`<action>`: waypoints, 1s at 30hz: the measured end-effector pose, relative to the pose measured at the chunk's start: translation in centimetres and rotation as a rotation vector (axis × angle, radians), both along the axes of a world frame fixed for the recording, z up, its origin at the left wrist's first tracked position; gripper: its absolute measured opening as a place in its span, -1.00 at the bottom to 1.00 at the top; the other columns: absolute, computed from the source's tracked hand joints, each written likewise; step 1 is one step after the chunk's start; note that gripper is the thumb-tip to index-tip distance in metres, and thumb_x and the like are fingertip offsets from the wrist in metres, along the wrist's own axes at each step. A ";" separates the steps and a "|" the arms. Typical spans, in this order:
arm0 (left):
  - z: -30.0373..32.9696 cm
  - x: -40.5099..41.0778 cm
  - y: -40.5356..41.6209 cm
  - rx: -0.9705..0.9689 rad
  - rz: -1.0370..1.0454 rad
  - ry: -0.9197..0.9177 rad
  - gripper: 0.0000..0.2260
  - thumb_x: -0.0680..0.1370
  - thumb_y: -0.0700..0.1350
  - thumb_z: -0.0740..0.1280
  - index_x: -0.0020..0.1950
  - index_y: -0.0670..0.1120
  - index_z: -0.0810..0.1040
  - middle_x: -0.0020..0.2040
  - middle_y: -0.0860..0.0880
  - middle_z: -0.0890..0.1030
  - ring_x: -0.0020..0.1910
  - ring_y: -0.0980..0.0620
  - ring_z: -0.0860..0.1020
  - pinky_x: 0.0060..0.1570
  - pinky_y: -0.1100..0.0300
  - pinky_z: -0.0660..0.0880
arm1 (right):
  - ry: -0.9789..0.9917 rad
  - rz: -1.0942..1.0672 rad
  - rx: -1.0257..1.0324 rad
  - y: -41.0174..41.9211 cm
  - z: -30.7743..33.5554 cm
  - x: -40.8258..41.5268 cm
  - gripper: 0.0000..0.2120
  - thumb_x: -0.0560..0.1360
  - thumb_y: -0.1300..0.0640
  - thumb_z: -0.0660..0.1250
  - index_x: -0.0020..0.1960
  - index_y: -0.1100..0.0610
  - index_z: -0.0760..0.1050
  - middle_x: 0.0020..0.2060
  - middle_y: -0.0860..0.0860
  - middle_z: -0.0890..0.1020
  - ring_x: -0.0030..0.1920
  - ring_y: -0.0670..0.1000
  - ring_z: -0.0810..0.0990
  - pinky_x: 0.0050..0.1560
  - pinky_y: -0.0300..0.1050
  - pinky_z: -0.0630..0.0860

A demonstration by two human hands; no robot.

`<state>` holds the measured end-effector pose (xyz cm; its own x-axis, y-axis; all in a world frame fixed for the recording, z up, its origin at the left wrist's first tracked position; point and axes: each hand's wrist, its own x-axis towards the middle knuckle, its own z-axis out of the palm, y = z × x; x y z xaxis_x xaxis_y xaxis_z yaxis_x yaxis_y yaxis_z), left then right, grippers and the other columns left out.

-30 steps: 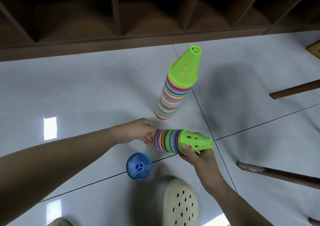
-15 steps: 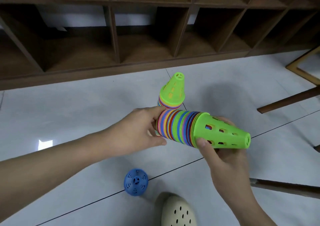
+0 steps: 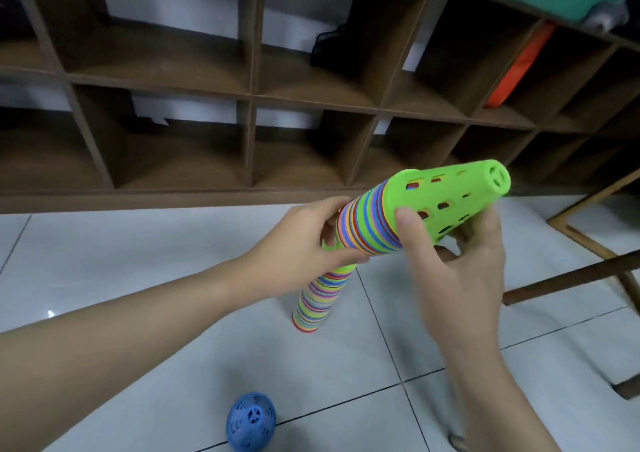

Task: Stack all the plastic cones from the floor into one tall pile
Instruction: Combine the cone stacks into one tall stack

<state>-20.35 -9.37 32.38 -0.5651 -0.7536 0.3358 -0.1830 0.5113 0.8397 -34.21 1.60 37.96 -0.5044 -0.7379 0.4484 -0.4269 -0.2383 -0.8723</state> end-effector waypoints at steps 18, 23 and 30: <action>-6.1 -1.0 -2.7 0.251 -0.014 0.004 -0.61 0.45 0.01 0.55 0.22 -0.03 0.58 -0.05 0.10 0.69 -0.14 0.21 0.63 -0.14 0.35 0.51 | 0.131 0.017 0.230 -5.6 -3.2 -1.6 -0.69 0.46 -0.06 0.49 0.14 -0.02 0.52 -0.11 -0.29 0.64 -0.10 -0.28 0.60 -0.22 -0.45 0.45; -7.2 -0.7 -3.2 0.265 -0.009 -0.087 -0.61 0.45 0.08 0.54 0.21 -0.02 0.57 -0.04 0.05 0.70 -0.09 0.12 0.66 -0.03 0.14 0.62 | 0.137 0.016 0.263 -6.3 -4.4 -1.8 -0.66 0.45 -0.10 0.49 0.16 -0.04 0.52 -0.08 -0.26 0.64 -0.10 -0.24 0.60 -0.23 -0.42 0.47; -7.5 -0.9 -3.2 0.202 0.040 -0.212 -0.66 0.49 0.09 0.49 0.18 0.00 0.57 -0.41 0.26 0.54 -0.37 0.30 0.51 -0.41 0.45 0.33 | 0.172 0.026 0.261 -6.6 -5.9 -2.1 -0.57 0.45 -0.14 0.48 0.25 -0.04 0.52 0.02 -0.18 0.65 0.00 -0.19 0.61 -0.15 -0.38 0.52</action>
